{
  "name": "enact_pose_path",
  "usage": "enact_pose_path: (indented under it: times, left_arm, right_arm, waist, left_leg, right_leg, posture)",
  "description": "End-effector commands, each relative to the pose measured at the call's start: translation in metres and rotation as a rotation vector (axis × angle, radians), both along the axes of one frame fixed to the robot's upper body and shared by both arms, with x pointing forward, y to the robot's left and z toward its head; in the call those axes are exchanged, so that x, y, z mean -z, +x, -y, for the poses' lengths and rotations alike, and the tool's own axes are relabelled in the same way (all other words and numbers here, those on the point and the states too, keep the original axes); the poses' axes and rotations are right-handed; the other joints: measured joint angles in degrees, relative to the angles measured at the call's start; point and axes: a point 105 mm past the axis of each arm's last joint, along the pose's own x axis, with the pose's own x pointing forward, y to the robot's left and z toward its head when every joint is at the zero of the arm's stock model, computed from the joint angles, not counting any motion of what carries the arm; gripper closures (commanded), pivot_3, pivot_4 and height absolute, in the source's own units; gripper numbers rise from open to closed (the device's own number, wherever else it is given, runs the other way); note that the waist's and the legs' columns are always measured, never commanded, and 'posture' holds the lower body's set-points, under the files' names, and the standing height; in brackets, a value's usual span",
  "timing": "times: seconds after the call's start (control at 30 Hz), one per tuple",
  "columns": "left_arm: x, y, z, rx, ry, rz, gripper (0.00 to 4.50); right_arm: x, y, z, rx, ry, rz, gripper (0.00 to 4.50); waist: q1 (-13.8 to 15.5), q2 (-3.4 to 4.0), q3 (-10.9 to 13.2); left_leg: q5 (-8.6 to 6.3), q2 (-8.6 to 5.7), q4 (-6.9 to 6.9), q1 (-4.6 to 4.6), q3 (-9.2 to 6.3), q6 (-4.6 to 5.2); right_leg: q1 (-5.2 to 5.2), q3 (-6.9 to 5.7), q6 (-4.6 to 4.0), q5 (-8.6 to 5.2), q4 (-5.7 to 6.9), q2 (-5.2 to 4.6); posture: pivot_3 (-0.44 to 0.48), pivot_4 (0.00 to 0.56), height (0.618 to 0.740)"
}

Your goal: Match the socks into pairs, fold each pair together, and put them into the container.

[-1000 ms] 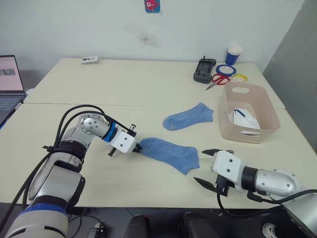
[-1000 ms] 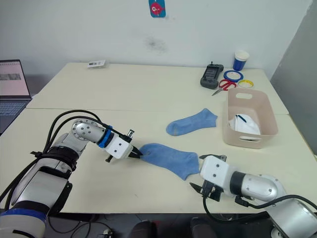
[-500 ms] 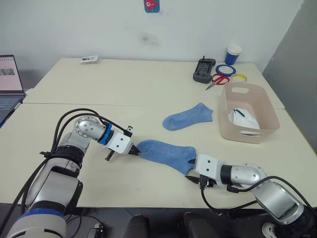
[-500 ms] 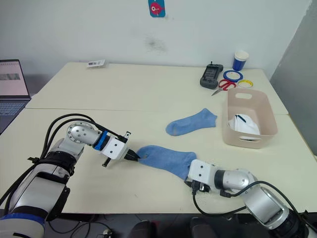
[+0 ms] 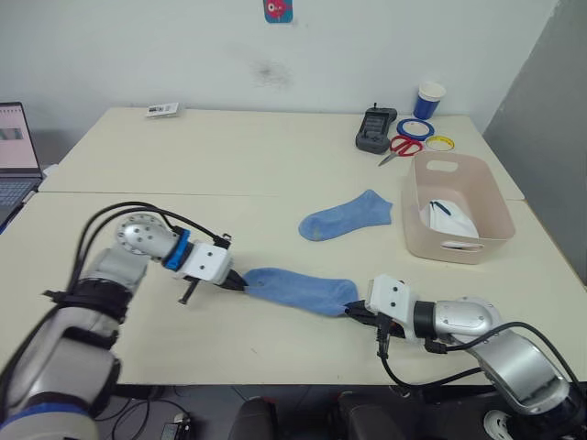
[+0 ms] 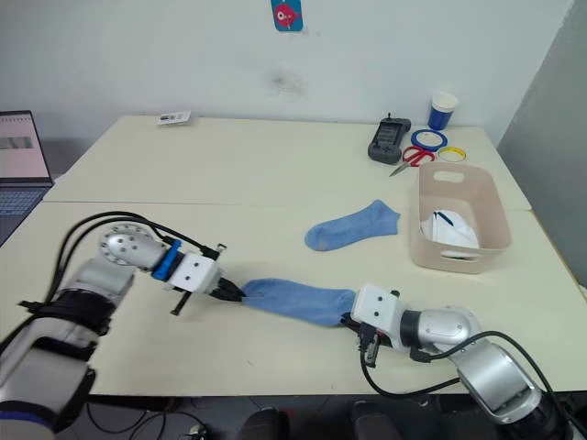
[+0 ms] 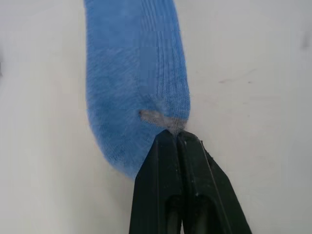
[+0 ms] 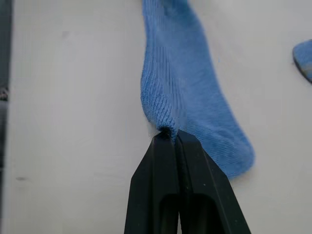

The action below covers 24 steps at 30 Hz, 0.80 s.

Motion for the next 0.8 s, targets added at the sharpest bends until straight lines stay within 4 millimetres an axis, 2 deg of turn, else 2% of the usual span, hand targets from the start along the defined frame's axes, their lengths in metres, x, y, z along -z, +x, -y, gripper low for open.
enact_pose_path:
  times: [0.03, 0.17, 0.27, 0.33, 0.4, 0.53, 0.63, 0.8]
  left_arm:
    - [-0.018, -0.035, 0.008, -0.045, -0.036, -0.24, 4.5]
    - [-0.037, -0.079, 0.006, -0.182, -0.046, -0.597, 4.5]
    - [-0.034, -0.098, 0.0, -0.26, -0.011, -0.747, 4.5]
    - [-0.03, -0.102, -0.003, -0.292, 0.012, -0.788, 4.5]
    - [-0.018, -0.098, -0.002, -0.321, 0.02, -0.819, 4.5]
    - [0.005, -0.07, 0.004, -0.392, 0.01, -0.814, 4.5]
    - [0.019, -0.04, 0.006, -0.434, 0.037, -0.74, 4.5]
    - [0.03, -0.005, 0.009, -0.453, 0.086, -0.631, 4.5]
  right_arm:
    - [-0.025, -0.023, -0.004, -0.03, 0.127, -0.105, 4.49]
    - [-0.038, -0.052, -0.007, -0.073, 0.244, -0.312, 4.49]
    - [-0.038, -0.061, -0.007, -0.059, 0.277, -0.433, 4.49]
    - [-0.036, -0.061, -0.006, -0.028, 0.286, -0.478, 4.49]
    - [-0.026, -0.049, -0.002, 0.071, 0.282, -0.54, 4.49]
    - [-0.002, -0.024, 0.007, 0.245, 0.213, -0.593, 4.49]
    - [0.005, -0.003, 0.01, 0.323, 0.168, -0.558, 4.49]
    - [0.01, 0.019, 0.016, 0.378, 0.099, -0.497, 4.49]
  waist:
    - [-0.08, 0.0, 0.0]
    - [-0.19, -0.03, 0.03]
    - [-0.21, -0.01, 0.02]
    - [-0.2, -0.02, 0.02]
    - [-0.16, -0.03, 0.01]
    - [0.1, -0.01, -0.03]
    - [0.43, -0.1, -0.04]
    - [0.39, -0.09, -0.04]
  left_leg:
    - [0.0, 0.12, -0.01, -0.01, -0.03, 0.0]
    - [0.01, 0.34, 0.03, 0.05, -0.1, -0.01]
    - [0.01, 0.27, 0.01, 0.16, -0.04, -0.01]
    - [0.01, 0.17, 0.0, 0.18, 0.03, -0.01]
    - [0.01, -0.12, 0.0, 0.17, 0.05, -0.01]
    - [0.0, -0.25, 0.0, 0.09, 0.15, 0.0]
    - [0.0, -0.23, 0.03, -0.05, 0.12, 0.01]
    - [-0.01, -0.22, 0.01, -0.09, 0.13, 0.03]
  right_leg:
    - [-0.01, -0.02, -0.02, -0.01, 0.01, -0.01]
    - [0.02, 0.0, -0.02, -0.01, 0.06, -0.04]
    - [0.08, 0.02, -0.03, -0.02, 0.06, -0.1]
    - [0.07, 0.05, -0.04, -0.02, 0.06, -0.11]
    - [0.06, 0.03, -0.05, -0.03, 0.04, -0.11]
    - [0.01, 0.05, -0.06, -0.04, 0.02, 0.0]
    - [-0.07, 0.09, -0.06, -0.04, -0.04, 0.14]
    - [-0.11, 0.12, -0.07, -0.04, -0.06, 0.17]
  posture:
    - [0.0, 0.15, 0.732]
    - [0.0, 0.15, 0.732]
    - [0.0, 0.15, 0.732]
    - [0.0, 0.15, 0.732]
    - [0.0, 0.15, 0.732]
    - [0.0, 0.15, 0.732]
    - [0.0, 0.15, 0.732]
    - [0.0, 0.15, 0.732]
